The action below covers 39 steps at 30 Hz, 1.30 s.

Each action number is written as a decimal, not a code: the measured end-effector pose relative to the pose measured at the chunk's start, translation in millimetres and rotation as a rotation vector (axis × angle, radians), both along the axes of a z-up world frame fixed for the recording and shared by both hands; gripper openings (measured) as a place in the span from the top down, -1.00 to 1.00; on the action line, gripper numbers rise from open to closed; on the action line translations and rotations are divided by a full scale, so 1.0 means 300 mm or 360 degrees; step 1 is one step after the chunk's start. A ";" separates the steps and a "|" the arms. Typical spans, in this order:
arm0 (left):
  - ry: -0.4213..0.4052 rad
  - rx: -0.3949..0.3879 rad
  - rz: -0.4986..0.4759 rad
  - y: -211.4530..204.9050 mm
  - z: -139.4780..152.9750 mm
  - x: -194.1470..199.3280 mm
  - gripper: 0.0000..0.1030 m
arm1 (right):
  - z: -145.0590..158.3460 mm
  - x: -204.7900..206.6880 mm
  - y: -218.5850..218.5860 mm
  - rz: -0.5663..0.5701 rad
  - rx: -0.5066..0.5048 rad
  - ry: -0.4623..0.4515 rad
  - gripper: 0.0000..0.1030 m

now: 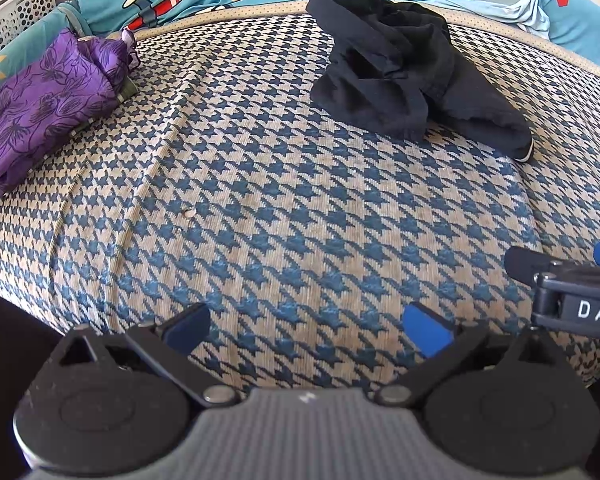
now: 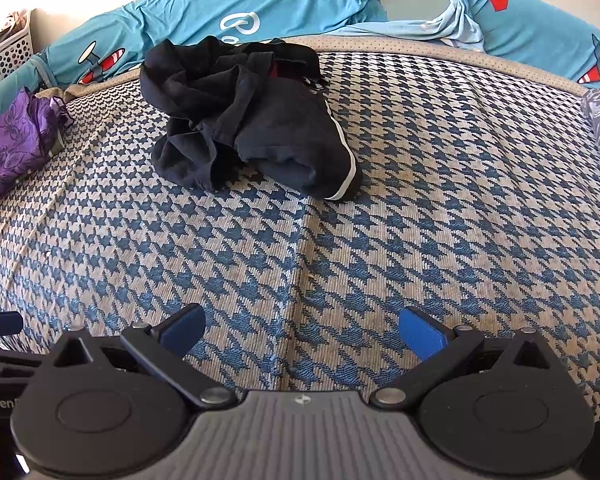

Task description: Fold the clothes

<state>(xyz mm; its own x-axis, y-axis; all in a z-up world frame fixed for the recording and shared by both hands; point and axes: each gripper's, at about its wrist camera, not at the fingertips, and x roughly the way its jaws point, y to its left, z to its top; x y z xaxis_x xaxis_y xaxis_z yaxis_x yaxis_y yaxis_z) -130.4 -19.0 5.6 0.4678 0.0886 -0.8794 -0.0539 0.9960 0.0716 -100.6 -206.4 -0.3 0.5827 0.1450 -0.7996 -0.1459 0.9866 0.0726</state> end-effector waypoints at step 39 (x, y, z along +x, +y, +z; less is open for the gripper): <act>0.0016 -0.0017 0.0021 0.004 -0.011 0.008 -1.00 | -0.010 0.004 0.007 0.0003 -0.0008 0.0028 -1.00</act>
